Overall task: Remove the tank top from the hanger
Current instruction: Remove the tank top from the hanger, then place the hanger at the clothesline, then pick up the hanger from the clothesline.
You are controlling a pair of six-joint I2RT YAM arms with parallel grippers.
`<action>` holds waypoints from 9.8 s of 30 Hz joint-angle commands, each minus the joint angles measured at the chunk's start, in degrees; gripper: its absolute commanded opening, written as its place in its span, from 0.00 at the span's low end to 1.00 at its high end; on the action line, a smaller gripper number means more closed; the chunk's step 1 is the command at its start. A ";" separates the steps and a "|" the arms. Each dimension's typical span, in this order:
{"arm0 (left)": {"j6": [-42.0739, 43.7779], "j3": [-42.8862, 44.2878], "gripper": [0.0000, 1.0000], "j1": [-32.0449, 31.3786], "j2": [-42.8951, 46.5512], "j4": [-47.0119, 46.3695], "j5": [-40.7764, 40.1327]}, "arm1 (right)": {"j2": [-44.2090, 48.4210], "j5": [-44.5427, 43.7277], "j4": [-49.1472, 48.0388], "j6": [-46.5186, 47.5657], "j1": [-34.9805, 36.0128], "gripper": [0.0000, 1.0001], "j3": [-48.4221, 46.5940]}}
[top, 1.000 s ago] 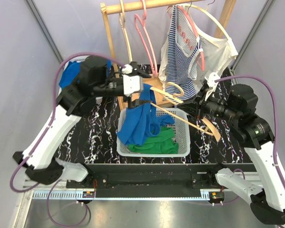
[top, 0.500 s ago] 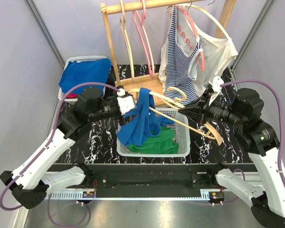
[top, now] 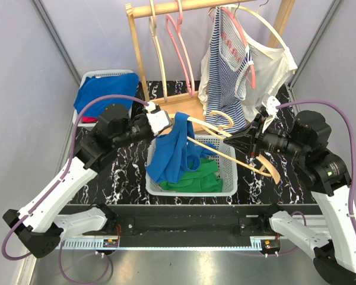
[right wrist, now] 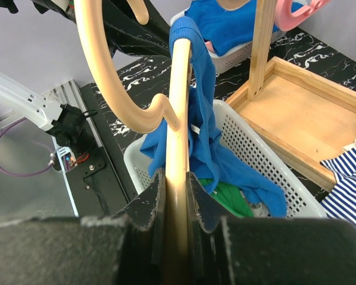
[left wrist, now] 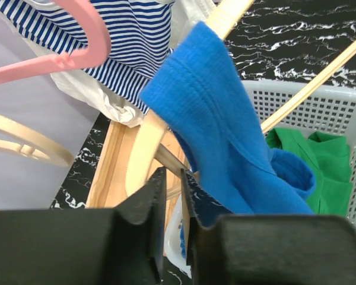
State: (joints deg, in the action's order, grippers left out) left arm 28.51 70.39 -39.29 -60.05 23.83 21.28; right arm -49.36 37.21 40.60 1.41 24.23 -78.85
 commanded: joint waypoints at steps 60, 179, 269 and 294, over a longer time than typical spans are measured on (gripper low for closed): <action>-4.96 -2.63 0.58 -1.40 2.13 -0.37 5.88 | 2.52 1.46 -5.53 -0.97 0.12 0.02 -0.96; -3.82 5.55 0.84 -10.90 -25.64 18.25 -1.06 | -6.88 -42.75 -7.29 -11.61 0.12 0.00 -19.05; -8.64 19.86 0.99 -6.94 3.19 9.03 -15.56 | -46.01 -36.75 -12.38 -1.69 0.91 0.44 -47.37; -11.46 27.08 0.98 -6.51 -5.34 20.64 -28.57 | -41.07 -34.76 -23.46 -2.45 -11.57 0.43 -37.34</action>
State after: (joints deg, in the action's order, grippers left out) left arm 17.91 98.56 -46.33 -67.90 46.61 -4.69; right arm -89.01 -4.75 19.49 2.63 13.39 -115.00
